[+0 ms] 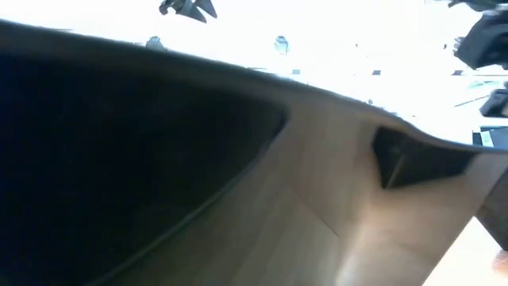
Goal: Pick & Place Mini shaped plates
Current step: Stack the square plate on top of the stacked square plates on the shelf
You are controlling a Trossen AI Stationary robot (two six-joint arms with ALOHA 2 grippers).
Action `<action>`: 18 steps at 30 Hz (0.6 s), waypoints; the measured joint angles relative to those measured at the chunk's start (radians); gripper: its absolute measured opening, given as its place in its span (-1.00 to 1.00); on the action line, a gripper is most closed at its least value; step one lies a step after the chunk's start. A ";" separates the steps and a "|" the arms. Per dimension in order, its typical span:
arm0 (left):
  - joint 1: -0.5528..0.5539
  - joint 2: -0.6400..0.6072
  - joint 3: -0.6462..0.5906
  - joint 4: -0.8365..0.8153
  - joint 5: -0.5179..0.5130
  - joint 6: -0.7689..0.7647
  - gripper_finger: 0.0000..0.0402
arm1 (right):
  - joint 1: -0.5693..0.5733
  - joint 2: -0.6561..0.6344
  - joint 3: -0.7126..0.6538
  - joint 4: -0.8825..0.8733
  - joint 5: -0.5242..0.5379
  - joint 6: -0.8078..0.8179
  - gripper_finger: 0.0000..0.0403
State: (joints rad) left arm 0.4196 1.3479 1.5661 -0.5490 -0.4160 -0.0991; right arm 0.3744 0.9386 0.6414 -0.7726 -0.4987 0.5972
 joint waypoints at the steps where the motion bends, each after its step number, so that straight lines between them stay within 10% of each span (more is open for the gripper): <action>1: -0.009 0.000 0.000 -0.016 0.000 -0.013 -0.12 | 0.047 0.001 -0.020 0.055 0.003 0.018 -0.41; 18: -0.123 0.000 0.000 -0.157 -0.001 -0.064 -0.12 | 0.418 0.281 -0.137 0.566 0.132 0.101 -0.41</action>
State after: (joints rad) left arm 0.2970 1.3479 1.5661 -0.7063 -0.4171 -0.1627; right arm 0.7920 1.2200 0.5049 -0.2069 -0.3669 0.6979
